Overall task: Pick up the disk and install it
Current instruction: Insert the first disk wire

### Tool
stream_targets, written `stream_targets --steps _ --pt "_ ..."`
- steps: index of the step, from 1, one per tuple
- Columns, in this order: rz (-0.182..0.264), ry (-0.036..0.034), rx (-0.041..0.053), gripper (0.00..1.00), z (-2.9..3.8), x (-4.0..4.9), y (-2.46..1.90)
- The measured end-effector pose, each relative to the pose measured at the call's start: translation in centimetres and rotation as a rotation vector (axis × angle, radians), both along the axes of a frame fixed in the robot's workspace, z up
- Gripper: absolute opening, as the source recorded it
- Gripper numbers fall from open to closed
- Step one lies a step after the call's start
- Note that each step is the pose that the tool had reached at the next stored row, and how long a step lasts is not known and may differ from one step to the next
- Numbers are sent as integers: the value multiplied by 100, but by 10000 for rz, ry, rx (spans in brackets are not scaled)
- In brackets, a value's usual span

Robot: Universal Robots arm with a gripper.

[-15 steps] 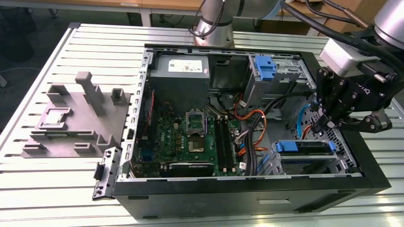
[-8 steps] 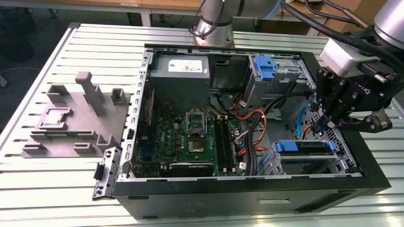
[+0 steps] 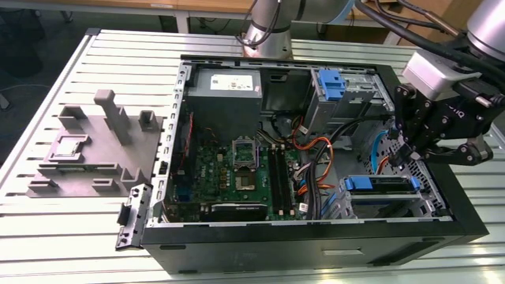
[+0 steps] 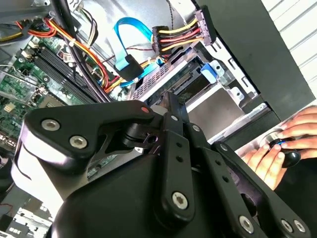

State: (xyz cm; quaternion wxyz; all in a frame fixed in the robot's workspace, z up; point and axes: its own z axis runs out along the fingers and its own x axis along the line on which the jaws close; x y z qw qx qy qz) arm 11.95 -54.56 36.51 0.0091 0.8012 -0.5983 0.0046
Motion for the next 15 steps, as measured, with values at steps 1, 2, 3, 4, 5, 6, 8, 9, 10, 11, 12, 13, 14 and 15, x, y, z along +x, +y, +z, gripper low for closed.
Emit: stream_targets --steps 1,2,3,4,5,6,8,9,10,11,12,13,14,15 --pt "4 0 1 10 -1 3 9" --pt "6 0 -1 10 -1 7 20" --pt "8 0 -6 10 -1 11 29" --pt "12 0 -8 10 -1 15 39" --pt "14 0 -11 10 -1 19 49" --pt "18 0 -15 10 -1 24 60" --pt "19 0 -27 10 -2 28 78" --pt "19 0 -38 10 -2 28 83" --pt "19 0 -48 10 -2 28 84" --pt "20 0 -53 10 -2 29 84" --pt "20 0 -54 10 -2 29 84" --pt "20 0 -55 10 -2 29 84" --pt "23 0 -55 10 -2 29 85" --pt "44 0 -55 10 -2 29 85"
